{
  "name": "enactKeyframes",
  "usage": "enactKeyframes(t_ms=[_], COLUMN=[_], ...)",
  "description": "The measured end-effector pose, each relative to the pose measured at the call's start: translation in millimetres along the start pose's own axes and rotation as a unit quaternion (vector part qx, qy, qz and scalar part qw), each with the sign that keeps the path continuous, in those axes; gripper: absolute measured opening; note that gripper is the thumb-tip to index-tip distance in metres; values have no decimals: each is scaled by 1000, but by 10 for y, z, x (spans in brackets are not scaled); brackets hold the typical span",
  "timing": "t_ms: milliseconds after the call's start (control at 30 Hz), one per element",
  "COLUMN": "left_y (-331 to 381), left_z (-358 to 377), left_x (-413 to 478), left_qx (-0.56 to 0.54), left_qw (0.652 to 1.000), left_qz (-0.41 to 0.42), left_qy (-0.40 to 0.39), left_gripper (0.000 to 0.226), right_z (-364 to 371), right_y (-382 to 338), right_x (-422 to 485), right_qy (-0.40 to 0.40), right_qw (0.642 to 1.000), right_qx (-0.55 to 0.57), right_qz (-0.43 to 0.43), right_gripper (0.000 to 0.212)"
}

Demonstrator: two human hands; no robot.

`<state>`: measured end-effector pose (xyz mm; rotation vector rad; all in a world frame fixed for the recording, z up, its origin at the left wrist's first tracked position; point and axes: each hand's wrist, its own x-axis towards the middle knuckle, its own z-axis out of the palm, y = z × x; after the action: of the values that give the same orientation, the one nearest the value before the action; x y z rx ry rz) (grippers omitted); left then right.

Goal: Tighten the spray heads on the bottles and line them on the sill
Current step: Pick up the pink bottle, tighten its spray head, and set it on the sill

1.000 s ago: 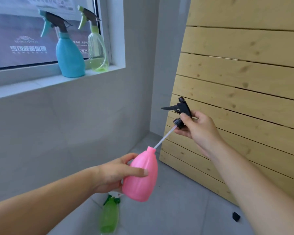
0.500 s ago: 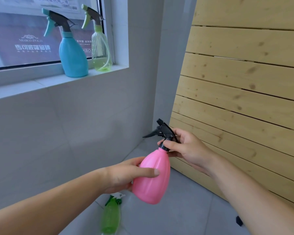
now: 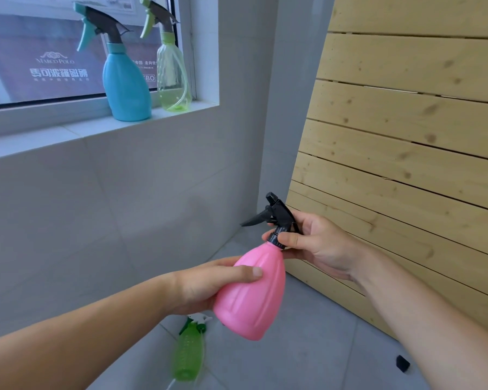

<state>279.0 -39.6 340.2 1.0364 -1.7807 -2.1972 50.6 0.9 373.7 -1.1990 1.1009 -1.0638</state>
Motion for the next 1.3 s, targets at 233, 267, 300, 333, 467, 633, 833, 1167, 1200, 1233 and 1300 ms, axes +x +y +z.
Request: enactKeyframes(t_ms=[233,267,300,333,467,633,833,1167,1200,1233,1300], left_y=[-26,-22,-19,-17,-26,-48,-42,22,49,56,63], left_z=[-41,-47,-50,-54,-61,-80,-23,68,113,134,162], left_x=[2,8,10,10,-2,27,-5,43,41,51,61], left_qx=[-4,-5,-7,-10,-34,-44,-85,-5,15,32,42], left_qw=[998,998,997,997,995,994,990,1000,1000,999,998], left_qz=[-7,-8,-9,-14,-36,-33,-38,-3,10,21,18], left_qy=[-63,-68,-72,-76,-89,-91,-106,-24,1,21,40], left_gripper=[101,101,102,102,104,100,101,88,77,66,59], right_z=[-32,-32,-36,-39,-64,-87,-113,-54,-23,17,105], right_y=[17,22,26,23,-12,-39,-101,-86,-57,-27,26], right_x=[-15,-13,-8,-4,-5,-4,-21,-49,-35,-17,12], right_qy=[-65,-65,-67,-71,-111,-123,-164,-31,5,40,101], right_qw=[997,997,996,995,989,988,978,999,1000,999,995], right_qx=[42,49,57,66,99,94,130,42,21,5,-3], right_qz=[7,7,6,6,8,1,2,4,3,2,-2], right_gripper=[27,27,26,25,21,25,41,23,22,19,16])
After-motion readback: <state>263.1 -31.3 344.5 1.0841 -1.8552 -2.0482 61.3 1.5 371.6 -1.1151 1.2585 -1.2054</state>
